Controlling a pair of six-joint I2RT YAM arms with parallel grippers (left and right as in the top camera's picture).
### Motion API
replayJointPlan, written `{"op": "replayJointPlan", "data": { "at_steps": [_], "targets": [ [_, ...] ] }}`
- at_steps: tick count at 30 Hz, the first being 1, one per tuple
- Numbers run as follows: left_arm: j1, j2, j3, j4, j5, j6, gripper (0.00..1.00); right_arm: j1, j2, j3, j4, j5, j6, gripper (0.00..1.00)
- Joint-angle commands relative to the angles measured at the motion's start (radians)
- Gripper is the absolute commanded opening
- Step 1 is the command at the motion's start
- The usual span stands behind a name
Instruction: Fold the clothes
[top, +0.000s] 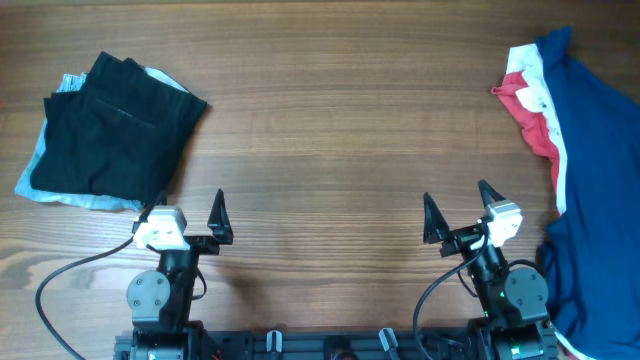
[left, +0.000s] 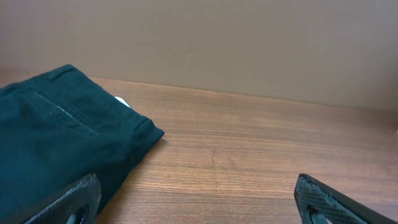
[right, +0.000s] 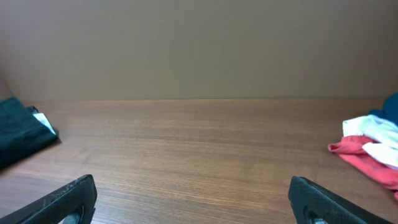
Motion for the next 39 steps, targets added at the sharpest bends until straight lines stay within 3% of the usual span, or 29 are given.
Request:
{"op": "replayJointPlan", "data": {
  "at_steps": [1, 9, 14, 17, 22, 25, 26, 29, 34, 39],
  "targets": [
    [-0.006, -0.005, 0.000, -0.007, -0.009, -0.097, 1.00, -0.005, 0.003, 0.027, -0.028, -0.016, 0.081, 1.00],
    [-0.006, 0.097, 0.209, -0.253, 0.050, -0.130, 1.00, -0.005, 0.167, 0.269, -0.286, 0.103, 0.084, 1.00],
    [-0.006, 0.286, 0.403, -0.376, 0.051, -0.129, 1.00, -0.005, 0.371, 0.484, -0.460, 0.142, 0.107, 1.00],
    [-0.006, 0.487, 0.578, -0.517, 0.083, -0.129, 1.00, -0.005, 0.546, 0.644, -0.578, 0.124, 0.095, 1.00],
    [-0.006, 0.673, 0.727, -0.636, 0.085, -0.129, 1.00, -0.005, 0.676, 0.722, -0.584, 0.056, 0.070, 1.00],
    [-0.006, 0.718, 0.737, -0.645, 0.133, -0.130, 1.00, -0.013, 0.740, 0.722, -0.639, 0.313, 0.212, 1.00],
    [-0.006, 0.723, 0.737, -0.645, 0.150, -0.129, 1.00, -0.034, 0.781, 0.722, -0.691, 0.431, 0.316, 1.00],
    [-0.006, 0.723, 0.737, -0.645, 0.149, -0.129, 1.00, -0.133, 0.879, 0.722, -0.750, 0.509, 0.410, 1.00],
    [-0.006, 0.723, 0.737, -0.645, 0.149, -0.129, 1.00, -0.382, 1.066, 0.721, -0.697, 0.509, 0.422, 1.00],
    [-0.006, 0.723, 0.737, -0.645, 0.149, -0.129, 1.00, -0.537, 1.259, 0.721, -0.664, 0.508, 0.417, 0.99]
  ]
}}
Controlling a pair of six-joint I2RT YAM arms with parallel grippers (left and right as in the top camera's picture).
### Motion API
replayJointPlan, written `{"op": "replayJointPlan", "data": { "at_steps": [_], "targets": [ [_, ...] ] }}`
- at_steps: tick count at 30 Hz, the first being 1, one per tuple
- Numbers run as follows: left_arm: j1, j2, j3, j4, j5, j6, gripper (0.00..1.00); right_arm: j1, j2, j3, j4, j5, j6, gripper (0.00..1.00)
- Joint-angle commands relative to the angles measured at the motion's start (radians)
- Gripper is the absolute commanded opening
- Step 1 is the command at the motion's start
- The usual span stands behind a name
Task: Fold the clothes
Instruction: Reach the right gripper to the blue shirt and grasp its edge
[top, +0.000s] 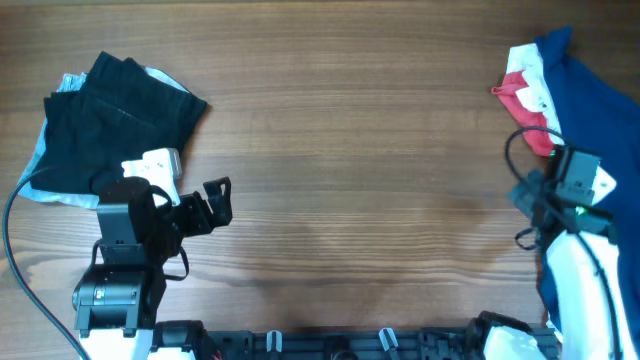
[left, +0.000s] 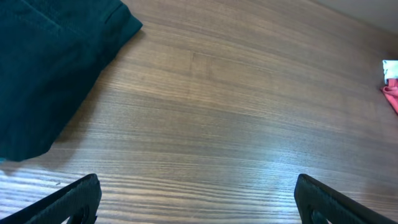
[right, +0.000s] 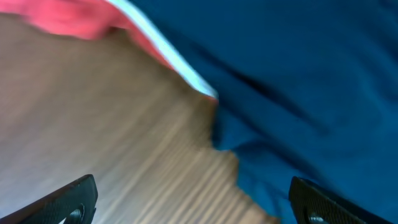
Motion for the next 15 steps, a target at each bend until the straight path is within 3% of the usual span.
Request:
{"op": "replayJointPlan", "data": {
  "at_steps": [1, 5, 12, 15],
  "targets": [
    [-0.006, -0.002, 0.020, 0.003, 0.020, -0.006, 1.00, -0.069, 0.115, 0.013, 0.012, 0.031, 0.022, 0.99],
    [-0.006, -0.002, 0.020, 0.003, 0.020, -0.006, 1.00, -0.118, 0.214, 0.010, 0.049, 0.043, 0.056, 0.85],
    [-0.006, 0.000, 0.020, 0.003, 0.020, -0.006, 1.00, -0.149, 0.326, 0.010, 0.116, 0.068, 0.051, 0.77],
    [-0.006, 0.000, 0.020, 0.003, 0.020, -0.006, 1.00, -0.149, 0.344, 0.010, 0.123, 0.085, 0.051, 0.55]
  ]
}}
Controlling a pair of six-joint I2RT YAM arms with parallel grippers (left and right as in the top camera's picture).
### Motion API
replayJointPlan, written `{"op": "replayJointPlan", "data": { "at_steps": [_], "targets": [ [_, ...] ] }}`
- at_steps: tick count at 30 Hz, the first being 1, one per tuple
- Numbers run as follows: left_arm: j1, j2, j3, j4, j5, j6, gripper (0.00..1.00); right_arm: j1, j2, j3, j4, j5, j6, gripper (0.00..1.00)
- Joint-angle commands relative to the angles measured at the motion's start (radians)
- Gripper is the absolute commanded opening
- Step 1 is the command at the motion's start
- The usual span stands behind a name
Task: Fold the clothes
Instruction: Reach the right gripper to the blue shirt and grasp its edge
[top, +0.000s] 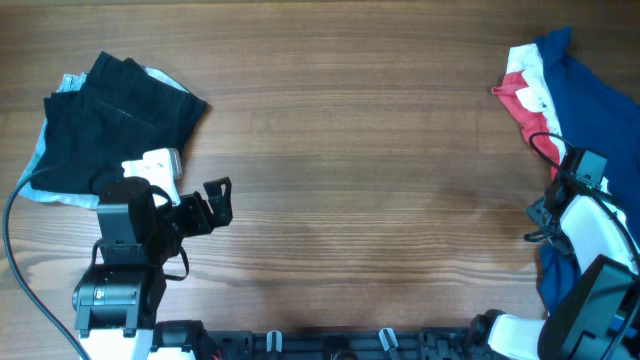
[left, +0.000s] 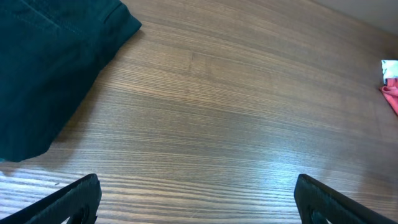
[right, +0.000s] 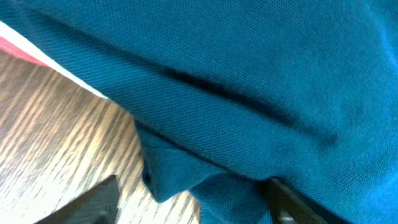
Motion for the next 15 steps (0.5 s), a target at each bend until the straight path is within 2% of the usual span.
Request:
{"op": "replayJointPlan", "data": {
  "at_steps": [1, 4, 6, 11, 15],
  "targets": [
    [-0.006, 0.000, 0.020, 0.002, 0.016, -0.006, 1.00, -0.005, 0.027, 0.010, 0.012, 0.044, 0.006, 0.47],
    [-0.006, 0.000, 0.020, 0.002, 0.016, -0.006, 1.00, -0.005, 0.027, 0.010, 0.014, 0.044, 0.006, 0.18],
    [-0.006, 0.000, 0.020, 0.002, 0.016, -0.006, 1.00, -0.005, 0.027, 0.010, 0.015, 0.044, 0.006, 0.06],
    [-0.006, 0.000, 0.020, 0.002, 0.016, -0.006, 1.00, -0.005, 0.026, 0.011, 0.015, 0.043, -0.001, 0.04],
    [-0.006, 0.000, 0.020, 0.002, 0.016, -0.006, 1.00, -0.004, -0.037, 0.077, -0.066, -0.002, -0.002, 0.04]
  ]
}}
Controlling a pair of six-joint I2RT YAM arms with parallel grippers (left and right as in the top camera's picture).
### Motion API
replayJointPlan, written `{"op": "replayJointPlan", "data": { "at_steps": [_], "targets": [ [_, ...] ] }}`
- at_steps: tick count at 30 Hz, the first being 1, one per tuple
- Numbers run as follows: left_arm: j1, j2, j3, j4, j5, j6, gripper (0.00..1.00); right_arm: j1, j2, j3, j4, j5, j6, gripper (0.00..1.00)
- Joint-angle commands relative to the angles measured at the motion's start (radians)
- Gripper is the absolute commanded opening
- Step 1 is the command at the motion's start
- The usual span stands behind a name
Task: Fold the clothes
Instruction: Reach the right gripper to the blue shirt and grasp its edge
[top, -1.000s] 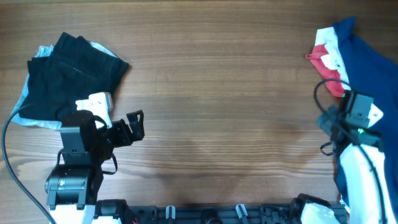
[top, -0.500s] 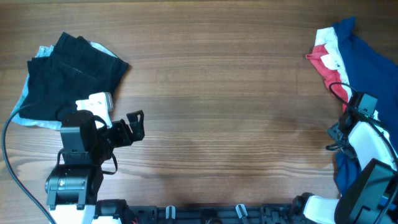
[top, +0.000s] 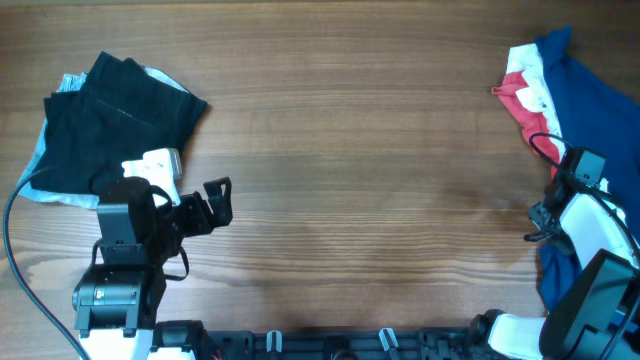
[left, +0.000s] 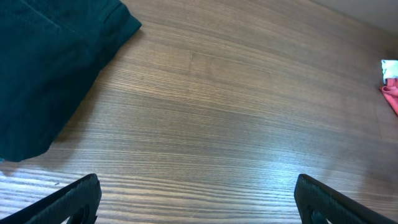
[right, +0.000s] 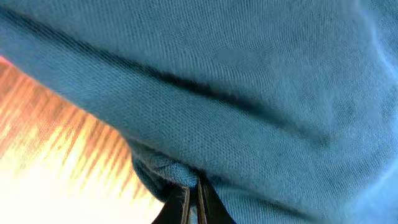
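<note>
A blue garment (top: 600, 110) lies bunched at the table's right edge over a red and white one (top: 527, 100). My right gripper (right: 193, 199) is shut on a fold at the blue garment's (right: 249, 93) left edge; in the overhead view it (top: 560, 200) sits at that edge. A folded black garment (top: 110, 125) rests at the far left on a light blue one (top: 40, 180). My left gripper (left: 196, 202) stands open over bare wood, right of the black garment (left: 43, 68).
The wooden table (top: 350, 150) stretches bare between the two clothing piles. Cables trail from both arm bases near the front edge. The red garment's tip (left: 390, 93) shows at the right of the left wrist view.
My right gripper's fingers, spread around the blue fold before, are now shut on it. The left arm has not moved.
Both grippers first stood open near the front edge. Then the left had swung toward the black pile and the right had reached the blue garment's edge. The right then sat low over a blue fold, and now grips it.
</note>
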Motion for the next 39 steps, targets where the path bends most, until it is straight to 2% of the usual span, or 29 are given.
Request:
{"op": "replayJointPlan", "data": {
  "at_steps": [1, 4, 6, 8, 10, 16, 18, 20, 21, 23, 26, 31, 39],
  "targets": [
    [-0.006, 0.000, 0.020, 0.003, 0.016, -0.006, 1.00, -0.001, -0.088, 0.108, -0.083, -0.027, -0.014, 0.04],
    [-0.006, 0.000, 0.020, 0.003, 0.016, -0.006, 1.00, 0.020, -0.209, 0.228, -0.128, -0.191, -0.188, 0.04],
    [-0.006, 0.000, 0.020, 0.003, 0.016, -0.006, 1.00, 0.075, -0.318, 0.309, -0.151, -0.450, -0.346, 0.04],
    [-0.006, 0.000, 0.020, 0.003, 0.016, -0.006, 1.00, 0.127, -0.377, 0.328, -0.164, -0.568, -0.404, 0.04],
    [-0.006, 0.000, 0.020, 0.003, 0.016, -0.006, 1.00, 0.260, -0.462, 0.328, -0.209, -0.656, -0.459, 0.04],
    [-0.006, 0.000, 0.020, 0.003, 0.016, -0.006, 1.00, 0.670, -0.478, 0.309, -0.304, -0.649, -0.467, 0.04],
    [-0.006, 0.000, 0.020, 0.003, 0.016, -0.006, 1.00, 0.744, -0.451, 0.301, -0.321, -0.423, -0.320, 0.04],
    [-0.006, 0.000, 0.020, 0.003, 0.016, -0.006, 1.00, 0.750, -0.417, 0.301, -0.369, -0.198, -0.140, 0.03],
    [-0.006, 0.000, 0.020, 0.003, 0.016, -0.006, 1.00, 0.741, -0.391, 0.300, -0.402, -0.091, -0.035, 0.13],
    [-0.006, 0.000, 0.020, 0.002, 0.016, -0.006, 1.00, 0.700, -0.335, 0.298, -0.431, 0.001, 0.073, 0.51],
    [-0.006, 0.000, 0.020, 0.002, 0.016, -0.006, 1.00, 0.629, -0.255, 0.296, -0.430, 0.003, 0.076, 0.64],
    [-0.006, 0.000, 0.020, 0.002, 0.016, -0.006, 1.00, 0.499, -0.061, 0.291, -0.432, 0.010, 0.048, 0.72],
    [-0.006, 0.000, 0.020, 0.000, 0.016, -0.006, 1.00, 0.375, 0.222, 0.290, -0.367, 0.006, 0.042, 0.73]
  ]
}}
